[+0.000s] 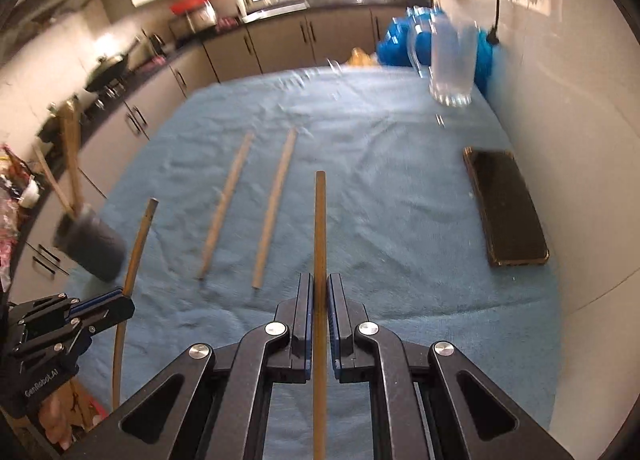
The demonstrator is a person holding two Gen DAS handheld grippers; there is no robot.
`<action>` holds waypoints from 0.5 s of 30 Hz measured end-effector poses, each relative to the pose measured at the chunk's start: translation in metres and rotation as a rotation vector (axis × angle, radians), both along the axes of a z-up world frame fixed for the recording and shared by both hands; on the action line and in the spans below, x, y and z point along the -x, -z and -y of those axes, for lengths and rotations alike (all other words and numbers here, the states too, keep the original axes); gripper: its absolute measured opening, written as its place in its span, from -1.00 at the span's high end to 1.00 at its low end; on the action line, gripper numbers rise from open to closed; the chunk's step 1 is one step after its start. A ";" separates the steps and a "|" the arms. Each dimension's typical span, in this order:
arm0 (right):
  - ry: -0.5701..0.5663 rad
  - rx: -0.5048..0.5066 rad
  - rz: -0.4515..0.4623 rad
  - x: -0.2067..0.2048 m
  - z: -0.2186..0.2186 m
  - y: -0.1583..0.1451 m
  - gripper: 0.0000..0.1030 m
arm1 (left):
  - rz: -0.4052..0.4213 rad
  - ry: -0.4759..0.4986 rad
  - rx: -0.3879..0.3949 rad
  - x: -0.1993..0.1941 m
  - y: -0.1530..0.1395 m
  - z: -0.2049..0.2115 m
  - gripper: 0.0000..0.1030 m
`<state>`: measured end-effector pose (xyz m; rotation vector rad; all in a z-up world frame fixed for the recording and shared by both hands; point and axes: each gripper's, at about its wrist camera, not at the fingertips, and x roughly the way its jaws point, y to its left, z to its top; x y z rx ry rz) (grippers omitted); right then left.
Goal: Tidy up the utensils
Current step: 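Lift both held chopsticks and lower them into the black cup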
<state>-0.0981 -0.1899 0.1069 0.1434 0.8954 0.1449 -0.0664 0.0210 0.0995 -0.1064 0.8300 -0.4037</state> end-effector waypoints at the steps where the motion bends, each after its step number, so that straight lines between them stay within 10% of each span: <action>1: -0.002 -0.002 0.019 0.001 -0.004 -0.005 0.86 | 0.027 -0.011 0.006 0.005 -0.007 -0.005 0.87; 15: -0.060 -0.189 0.371 0.003 -0.084 -0.102 0.86 | 0.380 -0.292 0.116 0.038 -0.105 -0.128 0.87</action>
